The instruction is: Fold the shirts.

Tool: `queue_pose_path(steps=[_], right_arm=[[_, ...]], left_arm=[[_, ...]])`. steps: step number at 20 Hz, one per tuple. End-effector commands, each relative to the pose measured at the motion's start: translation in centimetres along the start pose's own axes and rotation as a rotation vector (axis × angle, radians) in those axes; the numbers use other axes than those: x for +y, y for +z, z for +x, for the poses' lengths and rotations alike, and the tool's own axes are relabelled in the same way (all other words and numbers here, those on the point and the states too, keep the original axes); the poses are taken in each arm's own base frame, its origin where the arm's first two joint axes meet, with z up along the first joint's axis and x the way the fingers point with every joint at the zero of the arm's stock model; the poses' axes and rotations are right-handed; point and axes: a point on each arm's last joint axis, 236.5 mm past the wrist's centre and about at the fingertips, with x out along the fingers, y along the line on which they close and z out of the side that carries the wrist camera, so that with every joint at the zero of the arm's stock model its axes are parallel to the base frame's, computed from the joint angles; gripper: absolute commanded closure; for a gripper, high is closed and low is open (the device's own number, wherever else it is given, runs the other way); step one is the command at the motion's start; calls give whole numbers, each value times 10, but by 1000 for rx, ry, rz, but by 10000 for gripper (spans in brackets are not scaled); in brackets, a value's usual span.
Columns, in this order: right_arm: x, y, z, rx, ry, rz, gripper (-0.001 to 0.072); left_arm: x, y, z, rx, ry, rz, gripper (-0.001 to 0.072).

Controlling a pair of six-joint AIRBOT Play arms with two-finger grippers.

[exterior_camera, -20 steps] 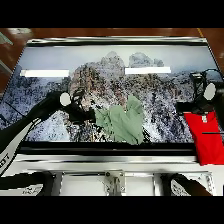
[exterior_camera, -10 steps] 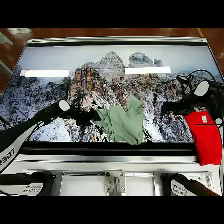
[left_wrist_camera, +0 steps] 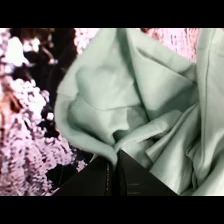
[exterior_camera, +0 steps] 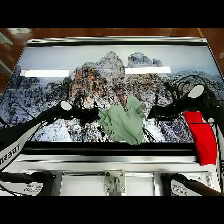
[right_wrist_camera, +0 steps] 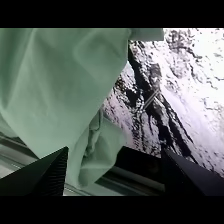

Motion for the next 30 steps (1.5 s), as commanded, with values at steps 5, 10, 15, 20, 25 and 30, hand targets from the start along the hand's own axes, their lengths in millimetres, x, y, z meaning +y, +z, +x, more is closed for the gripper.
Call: queue_pose_path(steps=[5, 10, 15, 20, 25, 30], right_arm=[[-10, 56, 57, -154, 130, 337, 21], [27, 48, 105, -56, 229, 342, 21], [32, 54, 99, -63, 235, 313, 631], [30, 99, -6, -297, 200, 87, 632], [96, 122, -201, -783, 99, -288, 632], [171, 81, -385, -1304, -51, -495, 632]], left_arm=[[-23, -10, -20, 18, -50, 156, 671], [-32, -8, -29, -3, -67, 172, 671], [-37, -4, -37, -22, -78, 179, 671], [-72, 34, -111, -146, -169, 292, 671], [-191, 63, -332, -675, -317, 663, 671], [-237, 15, -526, -1149, -345, 788, 672]])
